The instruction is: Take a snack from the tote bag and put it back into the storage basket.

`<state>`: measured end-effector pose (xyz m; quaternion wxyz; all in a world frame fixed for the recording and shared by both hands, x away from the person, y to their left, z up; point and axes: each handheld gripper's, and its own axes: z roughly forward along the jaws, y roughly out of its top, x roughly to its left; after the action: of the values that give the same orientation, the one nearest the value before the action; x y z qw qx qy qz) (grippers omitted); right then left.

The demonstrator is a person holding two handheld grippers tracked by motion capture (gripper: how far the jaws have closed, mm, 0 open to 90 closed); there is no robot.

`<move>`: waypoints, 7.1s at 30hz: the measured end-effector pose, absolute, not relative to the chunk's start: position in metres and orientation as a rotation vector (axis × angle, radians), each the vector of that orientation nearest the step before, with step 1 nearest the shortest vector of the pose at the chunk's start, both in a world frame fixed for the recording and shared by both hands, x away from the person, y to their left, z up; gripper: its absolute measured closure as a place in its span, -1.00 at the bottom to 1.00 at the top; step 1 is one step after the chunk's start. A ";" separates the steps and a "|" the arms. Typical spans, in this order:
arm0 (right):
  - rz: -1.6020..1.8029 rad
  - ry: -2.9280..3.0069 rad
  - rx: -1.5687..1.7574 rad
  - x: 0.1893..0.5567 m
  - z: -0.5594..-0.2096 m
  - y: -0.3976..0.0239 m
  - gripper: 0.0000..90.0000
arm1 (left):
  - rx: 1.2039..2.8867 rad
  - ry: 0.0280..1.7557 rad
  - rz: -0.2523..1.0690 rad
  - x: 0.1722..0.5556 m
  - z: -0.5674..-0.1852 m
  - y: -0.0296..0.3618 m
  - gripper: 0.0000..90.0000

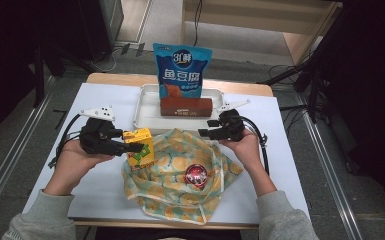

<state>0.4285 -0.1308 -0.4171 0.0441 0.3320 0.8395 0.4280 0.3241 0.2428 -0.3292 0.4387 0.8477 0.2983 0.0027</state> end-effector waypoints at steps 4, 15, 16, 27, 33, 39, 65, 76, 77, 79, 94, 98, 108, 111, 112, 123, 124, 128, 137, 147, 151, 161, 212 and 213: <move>1.308 2.565 1.016 0.428 -0.417 -0.130 -0.07 | 2.108 0.746 0.007 0.326 -0.328 0.246 0.13; 1.308 2.564 1.019 0.428 -0.416 -0.131 -0.08 | 2.094 0.774 0.019 0.330 -0.325 0.254 0.13; 1.308 2.563 1.016 0.428 -0.416 -0.131 -0.08 | 2.096 0.777 0.020 0.331 -0.325 0.255 0.13; 1.307 2.564 1.014 0.428 -0.416 -0.130 -0.08 | 2.090 0.800 0.031 0.345 -0.324 0.259 0.13; 1.309 2.563 1.011 0.428 -0.416 -0.130 -0.08 | 2.087 0.803 0.039 0.352 -0.321 0.258 0.13; 1.308 2.561 1.016 0.428 -0.415 -0.131 -0.08 | 2.089 0.810 0.032 0.360 -0.322 0.257 0.13; 1.324 2.558 1.004 0.425 -0.412 -0.132 -0.10 | 2.088 0.819 0.100 0.397 -0.313 0.237 0.14; 1.325 2.554 1.016 0.420 -0.412 -0.135 -0.11 | 2.095 0.843 0.156 0.415 -0.316 0.233 0.14; 1.325 2.551 1.017 0.419 -0.412 -0.136 -0.11 | 2.098 0.846 0.158 0.416 -0.317 0.233 0.14; 1.326 2.550 1.019 0.418 -0.412 -0.137 -0.12 | 2.096 0.846 0.156 0.419 -0.319 0.232 0.14; 1.320 2.543 1.022 0.413 -0.413 -0.139 -0.13 | 2.081 0.842 0.189 0.439 -0.332 0.232 0.14; 1.316 2.545 1.025 0.412 -0.414 -0.140 -0.13 | 2.075 0.851 0.188 0.443 -0.336 0.234 0.14; 1.310 2.545 1.029 0.409 -0.415 -0.141 -0.13 | 2.073 0.857 0.207 0.452 -0.343 0.234 0.14; 1.309 2.542 1.029 0.408 -0.414 -0.142 -0.13 | 2.051 0.857 0.189 0.456 -0.347 0.233 0.14; 1.311 2.541 1.032 0.408 -0.414 -0.143 -0.13 | 2.054 0.856 0.196 0.457 -0.347 0.233 0.14; 1.311 2.537 1.036 0.406 -0.415 -0.145 -0.13 | 2.061 0.881 0.241 0.466 -0.361 0.233 0.14; 1.311 2.537 1.035 0.405 -0.415 -0.145 -0.13 | 2.060 0.878 0.242 0.466 -0.362 0.233 0.14; 1.309 2.536 1.036 0.405 -0.416 -0.146 -0.13 | 2.051 0.873 0.246 0.468 -0.366 0.233 0.15; 1.314 2.530 1.045 0.404 -0.415 -0.149 -0.14 | 2.074 0.858 0.290 0.470 -0.380 0.227 0.15; 1.315 2.527 1.052 0.404 -0.416 -0.151 -0.14 | 2.076 0.873 0.305 0.475 -0.390 0.229 0.15; 1.314 2.532 1.052 0.404 -0.417 -0.150 -0.14 | 2.086 0.879 0.277 0.476 -0.396 0.229 0.15; 1.307 2.535 1.055 0.404 -0.418 -0.151 -0.14 | 2.065 0.871 0.231 0.477 -0.406 0.236 0.14; 1.317 2.541 1.032 0.411 -0.419 -0.143 -0.13 | 2.074 0.991 0.167 0.438 -0.402 0.268 -0.11; 1.321 2.540 1.033 0.411 -0.419 -0.143 -0.13 | 2.073 0.995 0.165 0.436 -0.401 0.269 -0.11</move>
<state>0.4107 -0.1431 -0.4187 0.0487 0.3390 0.8335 0.4335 0.4364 0.2691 -0.4010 0.4063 0.8217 0.3943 0.0654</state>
